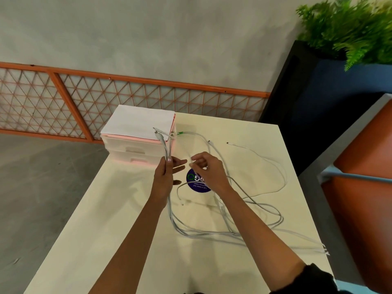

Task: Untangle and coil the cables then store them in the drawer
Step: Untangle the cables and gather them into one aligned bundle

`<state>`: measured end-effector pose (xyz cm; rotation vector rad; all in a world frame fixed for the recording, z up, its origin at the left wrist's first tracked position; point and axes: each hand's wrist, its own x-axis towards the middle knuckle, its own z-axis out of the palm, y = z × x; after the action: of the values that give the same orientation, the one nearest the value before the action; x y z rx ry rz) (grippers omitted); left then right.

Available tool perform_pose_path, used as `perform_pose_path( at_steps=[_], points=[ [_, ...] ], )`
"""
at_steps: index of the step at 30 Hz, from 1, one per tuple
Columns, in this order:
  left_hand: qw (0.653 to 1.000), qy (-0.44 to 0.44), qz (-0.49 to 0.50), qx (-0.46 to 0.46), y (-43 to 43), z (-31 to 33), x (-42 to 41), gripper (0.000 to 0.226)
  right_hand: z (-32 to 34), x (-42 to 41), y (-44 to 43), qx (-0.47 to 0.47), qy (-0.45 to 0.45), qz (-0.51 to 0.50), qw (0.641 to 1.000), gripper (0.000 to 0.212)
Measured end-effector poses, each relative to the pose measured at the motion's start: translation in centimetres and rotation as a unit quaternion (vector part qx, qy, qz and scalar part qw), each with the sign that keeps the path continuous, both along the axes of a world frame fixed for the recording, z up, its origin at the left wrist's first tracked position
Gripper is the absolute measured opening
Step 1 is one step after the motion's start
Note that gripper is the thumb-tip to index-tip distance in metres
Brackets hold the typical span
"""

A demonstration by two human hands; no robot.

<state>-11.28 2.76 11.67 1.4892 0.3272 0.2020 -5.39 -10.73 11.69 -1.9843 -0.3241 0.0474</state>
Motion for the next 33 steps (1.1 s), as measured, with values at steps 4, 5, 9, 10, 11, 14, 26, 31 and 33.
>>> perform_pose_path(
  at_steps=[4, 5, 9, 10, 11, 14, 26, 31, 33],
  points=[
    [1.0, 0.015, 0.015, -0.013, -0.6, 0.1, 0.2, 0.029, -0.1, -0.6, 0.9, -0.013, -0.03, 0.025, 0.999, 0.013],
    [1.0, 0.017, 0.011, -0.019, -0.6, 0.1, 0.2, 0.029, -0.1, -0.6, 1.0, -0.018, -0.037, 0.028, 0.999, 0.011],
    [0.999, 0.017, -0.006, -0.047, -0.4, 0.1, 0.2, 0.027, -0.1, -0.5, 1.0, -0.032, -0.037, 0.037, 0.998, 0.011],
    [0.998, 0.017, -0.009, -0.056, -0.3, 0.2, 0.2, 0.026, -0.1, -0.5, 1.0, -0.039, -0.035, 0.045, 0.998, 0.011],
    [0.998, 0.015, -0.013, -0.064, -0.2, 0.2, 0.2, 0.026, -0.1, -0.5, 1.0, -0.042, -0.032, 0.053, 0.997, 0.012],
    [0.997, 0.015, -0.021, -0.073, 0.0, 0.1, 0.4, 0.023, -0.1, -0.6, 0.8, -0.039, -0.011, 0.065, 0.997, 0.012],
    [0.998, 0.009, 0.012, -0.056, 0.6, -1.3, 0.8, 0.023, -1.8, 0.5, -3.6, -0.088, -0.04, 0.106, 0.99, 0.012],
    [0.995, -0.01, 0.062, -0.072, 0.8, -1.3, 1.2, 0.024, -1.9, 1.8, -5.3, -0.181, -0.197, 0.065, 0.961, 0.014],
    [0.992, -0.014, 0.093, -0.086, 1.7, -1.2, 1.4, 0.024, -2.3, 2.4, -6.5, -0.171, -0.192, 0.005, 0.966, 0.016]
  ],
)
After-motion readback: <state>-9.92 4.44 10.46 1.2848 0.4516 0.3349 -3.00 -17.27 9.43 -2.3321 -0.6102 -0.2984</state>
